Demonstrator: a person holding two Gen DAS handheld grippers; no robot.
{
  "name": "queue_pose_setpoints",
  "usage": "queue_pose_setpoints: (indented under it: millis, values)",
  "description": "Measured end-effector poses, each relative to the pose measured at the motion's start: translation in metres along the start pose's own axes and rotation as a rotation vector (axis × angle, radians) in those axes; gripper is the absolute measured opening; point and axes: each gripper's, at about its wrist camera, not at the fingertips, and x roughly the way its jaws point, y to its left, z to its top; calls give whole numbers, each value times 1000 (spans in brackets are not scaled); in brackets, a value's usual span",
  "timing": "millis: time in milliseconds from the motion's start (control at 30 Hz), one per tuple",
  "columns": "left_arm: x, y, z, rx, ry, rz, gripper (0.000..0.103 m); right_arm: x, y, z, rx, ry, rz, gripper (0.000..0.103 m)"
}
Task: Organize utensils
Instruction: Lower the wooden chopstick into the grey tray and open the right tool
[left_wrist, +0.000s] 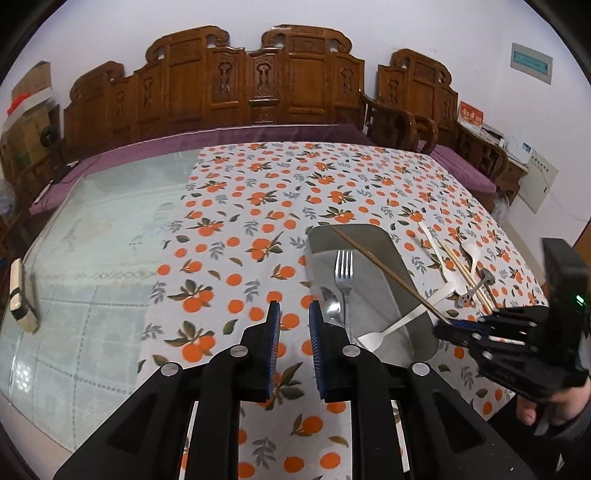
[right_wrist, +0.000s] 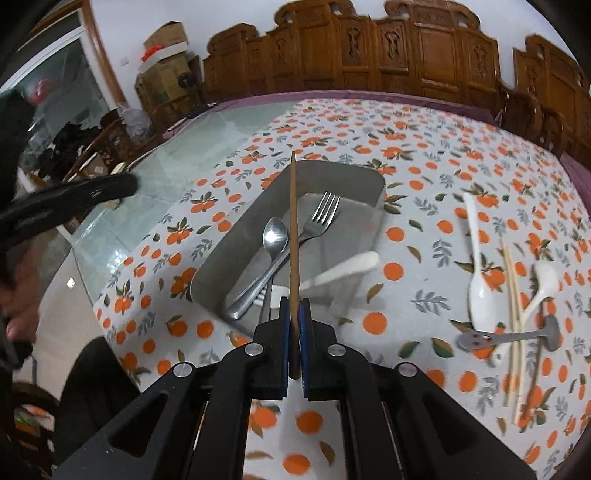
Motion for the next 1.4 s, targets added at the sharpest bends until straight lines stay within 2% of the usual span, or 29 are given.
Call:
queue_pose_setpoints:
  millis: [233, 400, 433, 467, 533, 967, 1033, 1067, 1167, 1300, 1400]
  values:
    - [-11, 13, -9, -16, -16, -13, 15, 22, 10, 5, 2, 61, -59, 6]
    - [-12, 14, -11, -22, -22, -29, 15, 27, 9, 3, 15, 73, -65, 8]
    - [-12, 13, -12, -23, -23, -35, 15, 28, 9, 2, 20, 73, -58, 12]
    - [-12, 13, -12, -23, -24, -37, 15, 28, 9, 2, 22, 74, -59, 24]
    - [-11, 11, -14, -21, -23, -46, 15, 28, 7, 4, 30, 68, -66, 34]
    - [-10, -2, -20, 8, -19, -66, 15, 50, -5, 33, 68, 54, -75, 34]
    - [-9, -1, -20, 5, -16, -65, 15, 57, -7, 40, 84, 61, -71, 32]
    - [-9, -1, -20, 4, -15, -65, 15, 62, -8, 42, 88, 66, -73, 22]
    - [-8, 2, -20, -2, -14, -66, 15, 72, -10, 47, 90, 66, -56, 15]
    - [-8, 5, -19, -12, -12, -65, 15, 61, -5, 57, 67, 35, -12, 4]
    - [-7, 6, -20, -12, -10, -64, 15, 41, 4, 68, -16, 16, -25, 4]
